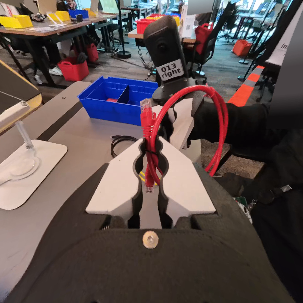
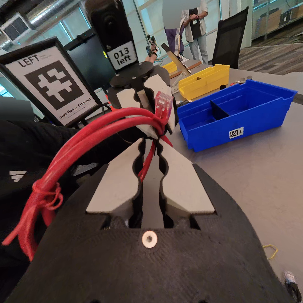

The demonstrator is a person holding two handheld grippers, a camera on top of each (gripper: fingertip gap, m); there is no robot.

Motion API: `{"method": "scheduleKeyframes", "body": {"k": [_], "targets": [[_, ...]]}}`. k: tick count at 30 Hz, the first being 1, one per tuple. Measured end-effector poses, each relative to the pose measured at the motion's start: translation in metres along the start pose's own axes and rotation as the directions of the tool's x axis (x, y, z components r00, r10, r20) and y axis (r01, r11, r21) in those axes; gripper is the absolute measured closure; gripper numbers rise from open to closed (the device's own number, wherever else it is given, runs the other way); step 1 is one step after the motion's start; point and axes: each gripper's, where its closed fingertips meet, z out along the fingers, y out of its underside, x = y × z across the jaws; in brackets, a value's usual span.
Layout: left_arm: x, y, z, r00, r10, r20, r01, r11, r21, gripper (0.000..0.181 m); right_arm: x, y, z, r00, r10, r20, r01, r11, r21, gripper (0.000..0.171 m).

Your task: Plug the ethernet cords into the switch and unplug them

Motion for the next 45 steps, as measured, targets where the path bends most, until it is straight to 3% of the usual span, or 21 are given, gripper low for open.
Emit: {"method": "scheduleKeyframes", "body": {"k": [10, 17, 19, 23, 26, 30, 33, 37, 39, 45], "targets": [[-0.007, 0.003, 0.006, 0.996, -0.024, 0.084, 0.028, 0.999, -0.046, 0.173, 0.007, 0.001, 0.000, 0.996, 0.084, 0.023, -0.086, 0.995, 0.051, 0.171], [-0.009, 0.012, 0.010, 0.986, -0.165, 0.036, 0.167, 0.982, -0.084, 0.173, 0.014, 0.010, -0.002, 0.997, -0.020, -0.070, 0.017, 0.999, -0.041, 0.171], [-0.012, 0.013, 0.009, 0.981, -0.189, 0.033, 0.192, 0.977, -0.089, 0.162, 0.014, 0.011, -0.003, 0.999, 0.024, -0.039, -0.025, 0.999, -0.029, 0.171], [-0.013, 0.007, -0.003, 0.993, -0.104, 0.054, 0.109, 0.989, -0.097, 0.139, 0.018, 0.016, -0.004, 0.997, 0.072, -0.021, -0.072, 0.997, -0.028, 0.171], [-0.006, -0.005, -0.013, 0.978, 0.156, 0.136, -0.134, 0.978, -0.157, 0.133, 0.020, 0.019, -0.003, 0.997, 0.077, -0.025, -0.077, 0.996, -0.035, 0.171], [0.019, -0.013, -0.011, 0.786, 0.598, 0.159, -0.523, 0.779, -0.346, 0.131, 0.021, 0.019, -0.002, 0.996, 0.080, -0.027, -0.081, 0.996, -0.033, 0.171], [0.040, -0.010, -0.006, 0.524, 0.834, 0.172, -0.717, 0.541, -0.440, 0.136, 0.023, 0.016, -0.005, 0.995, 0.087, -0.040, -0.087, 0.996, -0.017, 0.171], [0.077, 0.017, 0.032, 0.137, 0.986, 0.095, -0.834, 0.167, -0.527, 0.138, 0.026, 0.015, -0.004, 0.994, 0.105, -0.039, -0.105, 0.994, -0.003, 0.171], [0.076, 0.027, 0.046, -0.001, 0.999, 0.041, -0.823, 0.022, -0.568, 0.146, 0.025, 0.016, -0.001, 0.993, 0.116, -0.031, -0.116, 0.993, -0.003, 0.171], [0.057, 0.042, 0.044, -0.063, 0.992, -0.108, -0.793, -0.116, -0.598, 0.153, 0.024, 0.017, -0.001, 0.993, 0.106, -0.049, -0.107, 0.994, -0.009, 0.171]]}}
